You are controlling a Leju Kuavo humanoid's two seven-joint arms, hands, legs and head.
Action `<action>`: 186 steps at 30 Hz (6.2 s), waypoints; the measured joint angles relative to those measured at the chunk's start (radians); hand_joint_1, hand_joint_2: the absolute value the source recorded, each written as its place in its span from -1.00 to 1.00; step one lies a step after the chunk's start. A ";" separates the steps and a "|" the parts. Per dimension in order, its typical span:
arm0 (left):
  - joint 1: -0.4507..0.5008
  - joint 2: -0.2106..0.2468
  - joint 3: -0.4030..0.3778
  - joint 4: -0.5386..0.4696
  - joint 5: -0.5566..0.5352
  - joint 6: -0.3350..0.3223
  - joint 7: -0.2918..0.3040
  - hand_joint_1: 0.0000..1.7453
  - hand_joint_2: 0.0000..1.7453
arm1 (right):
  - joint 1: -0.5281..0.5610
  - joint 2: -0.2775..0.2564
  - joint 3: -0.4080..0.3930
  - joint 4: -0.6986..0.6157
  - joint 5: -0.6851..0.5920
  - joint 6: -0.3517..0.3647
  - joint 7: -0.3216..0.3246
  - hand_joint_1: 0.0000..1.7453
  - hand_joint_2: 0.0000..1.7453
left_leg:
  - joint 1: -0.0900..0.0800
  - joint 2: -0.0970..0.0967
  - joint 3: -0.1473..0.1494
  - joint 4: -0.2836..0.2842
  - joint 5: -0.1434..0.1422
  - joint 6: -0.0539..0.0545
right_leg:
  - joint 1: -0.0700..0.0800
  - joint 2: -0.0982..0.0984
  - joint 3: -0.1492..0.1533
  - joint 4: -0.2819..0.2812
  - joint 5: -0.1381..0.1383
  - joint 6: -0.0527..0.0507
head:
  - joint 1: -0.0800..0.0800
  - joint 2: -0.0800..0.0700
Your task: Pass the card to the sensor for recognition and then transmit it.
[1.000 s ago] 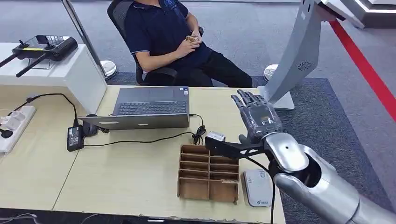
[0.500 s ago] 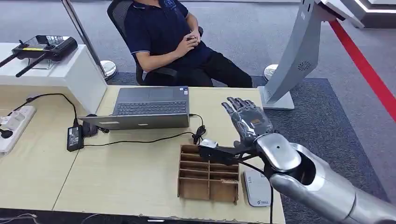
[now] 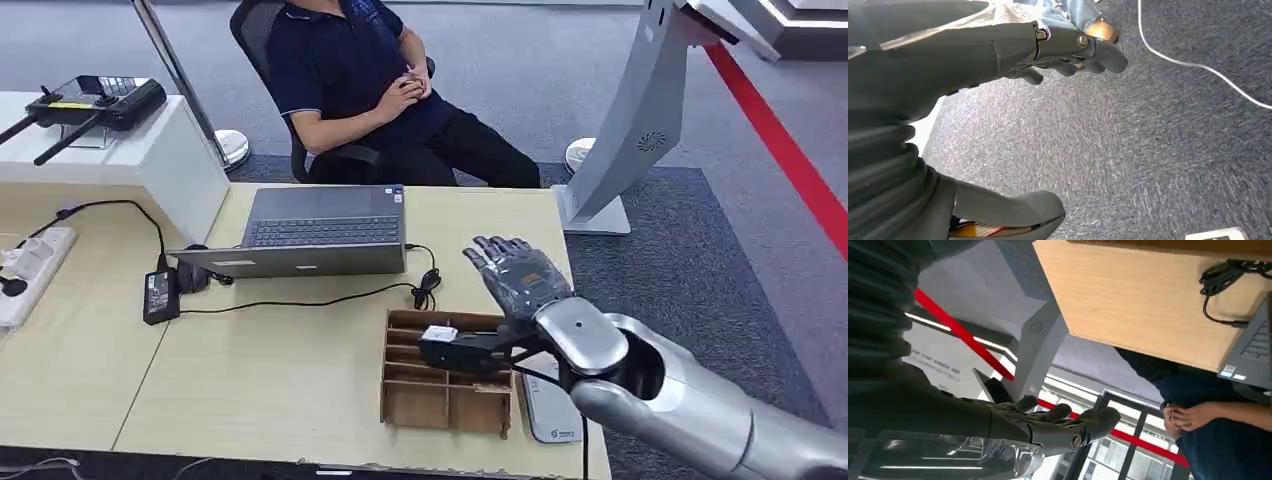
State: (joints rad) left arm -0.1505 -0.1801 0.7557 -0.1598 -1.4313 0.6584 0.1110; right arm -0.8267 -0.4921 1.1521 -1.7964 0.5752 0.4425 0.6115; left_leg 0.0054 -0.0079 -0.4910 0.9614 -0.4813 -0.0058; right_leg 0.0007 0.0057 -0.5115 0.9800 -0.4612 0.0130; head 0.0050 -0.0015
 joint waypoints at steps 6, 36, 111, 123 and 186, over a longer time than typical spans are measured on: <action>0.000 0.000 0.000 0.000 0.000 0.000 0.000 -1.00 1.00 | -0.007 -0.005 0.032 0.000 -0.021 0.017 0.003 -1.00 1.00 | 0.000 0.000 0.000 0.000 0.000 0.000 | 0.000 0.000 0.000 0.000 0.000 0.000 | 0.000 0.000; 0.002 0.002 0.000 0.000 -0.008 0.000 0.001 -1.00 1.00 | 0.066 -0.027 0.092 -0.011 0.023 -0.100 0.005 -1.00 1.00 | 0.000 0.000 0.000 0.000 0.000 0.000 | 0.000 0.000 0.000 0.000 0.000 0.000 | 0.000 0.000; -0.009 -0.003 0.000 0.000 -0.040 -0.002 0.016 -1.00 1.00 | 0.427 0.082 -0.122 0.175 0.343 -0.561 -0.098 -1.00 1.00 | 0.000 0.000 0.000 0.000 0.000 0.000 | 0.000 0.000 0.000 0.000 0.000 0.000 | 0.000 0.000; -0.009 -0.005 0.000 0.000 -0.045 -0.004 0.015 -1.00 1.00 | 0.443 0.085 -0.145 0.179 0.409 -0.645 -0.098 -1.00 1.00 | 0.000 0.000 0.001 0.000 0.000 0.000 | 0.000 0.000 0.000 0.000 0.000 0.000 | 0.000 0.000; -0.011 -0.007 0.000 0.000 -0.055 -0.008 0.013 -1.00 1.00 | 0.455 0.118 -0.201 0.175 0.452 -0.631 -0.130 -1.00 1.00 | 0.000 0.000 0.000 0.000 0.000 0.000 | 0.000 0.000 0.000 0.000 0.000 0.000 | 0.000 0.000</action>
State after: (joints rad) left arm -0.1618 -0.1869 0.7553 -0.1598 -1.4862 0.6500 0.1240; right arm -0.3718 -0.3742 0.9510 -1.6209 1.0277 -0.1888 0.4818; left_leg 0.0056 -0.0077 -0.4905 0.9612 -0.4813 -0.0058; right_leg 0.0009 0.0058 -0.5115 0.9800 -0.4613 0.0128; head 0.0046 -0.0015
